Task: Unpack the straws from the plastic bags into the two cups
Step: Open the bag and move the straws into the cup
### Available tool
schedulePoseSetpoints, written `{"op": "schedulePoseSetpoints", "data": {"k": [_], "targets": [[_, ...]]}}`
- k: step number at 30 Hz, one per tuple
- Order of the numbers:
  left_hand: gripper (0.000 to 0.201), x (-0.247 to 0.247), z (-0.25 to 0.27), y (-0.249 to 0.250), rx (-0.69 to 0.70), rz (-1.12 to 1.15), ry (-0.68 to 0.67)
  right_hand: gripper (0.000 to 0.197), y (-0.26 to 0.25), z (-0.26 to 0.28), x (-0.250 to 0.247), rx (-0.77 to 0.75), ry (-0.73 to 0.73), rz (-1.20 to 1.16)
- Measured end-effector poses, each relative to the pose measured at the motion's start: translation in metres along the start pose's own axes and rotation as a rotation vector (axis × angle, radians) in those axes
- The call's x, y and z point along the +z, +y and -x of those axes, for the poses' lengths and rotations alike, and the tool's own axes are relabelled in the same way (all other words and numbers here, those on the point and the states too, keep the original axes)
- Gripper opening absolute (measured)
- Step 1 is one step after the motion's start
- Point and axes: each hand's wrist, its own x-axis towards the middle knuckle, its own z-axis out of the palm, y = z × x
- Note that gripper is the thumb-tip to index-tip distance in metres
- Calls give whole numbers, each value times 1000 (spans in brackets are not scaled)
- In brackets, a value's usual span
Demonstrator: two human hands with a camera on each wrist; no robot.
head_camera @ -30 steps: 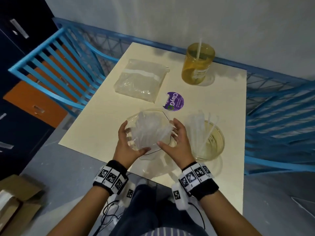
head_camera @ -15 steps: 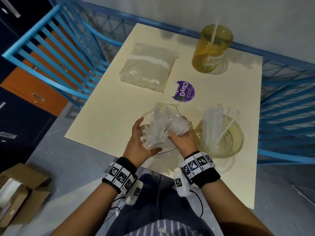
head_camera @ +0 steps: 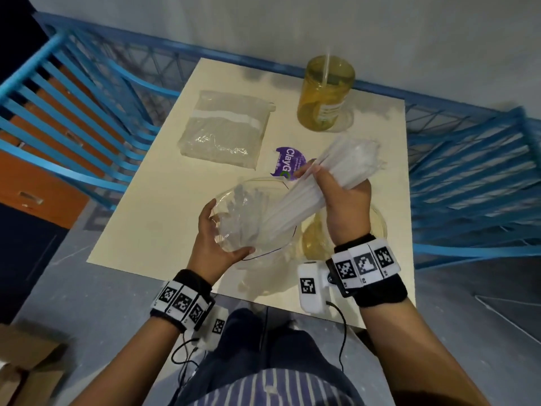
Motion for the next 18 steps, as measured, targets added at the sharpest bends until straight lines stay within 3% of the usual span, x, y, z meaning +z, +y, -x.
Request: {"op": "schedulePoseSetpoints", "data": {"k": [4,6,11,14,15,18], "targets": [[111,0,-2,-3,24,-6,18,32,-33,-7,-28,-56,156,-220],[111,1,-3,-3,32,14,29,28,-45,-7,-47,-104,241,-238],[112,6,-7,-8,57,52,16,20,-47,-7,-84,-211,334,-64],[110,7,-6,-7,59,51,32,23,-12,-6,-93,-106,331,98],[110,7,-5,-7,65,40,42,29,6,-5,-94,-31,294,200],[110,7,0,-5,50,24,51,82,46,2,-101,154,169,567]]}}
